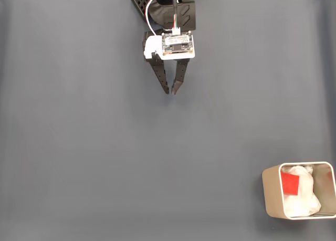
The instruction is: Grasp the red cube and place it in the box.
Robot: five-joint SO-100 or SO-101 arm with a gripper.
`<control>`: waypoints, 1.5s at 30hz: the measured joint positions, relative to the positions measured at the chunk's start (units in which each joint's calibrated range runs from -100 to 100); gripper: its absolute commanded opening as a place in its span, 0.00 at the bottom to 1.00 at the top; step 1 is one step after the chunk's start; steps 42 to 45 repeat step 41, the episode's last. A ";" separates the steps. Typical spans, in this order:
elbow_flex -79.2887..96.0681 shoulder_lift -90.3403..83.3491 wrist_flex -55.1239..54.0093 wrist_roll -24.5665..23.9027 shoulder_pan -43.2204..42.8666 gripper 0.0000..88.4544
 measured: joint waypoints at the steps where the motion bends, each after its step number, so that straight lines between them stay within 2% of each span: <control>1: 1.08 -2.00 1.19 -0.20 0.00 0.00; 12: 1.99 -12.51 25.70 -1.81 -0.96 0.00; 19: 1.99 -12.68 34.77 -1.32 1.11 0.00; 45: 2.17 -13.37 36.60 -0.15 2.23 0.01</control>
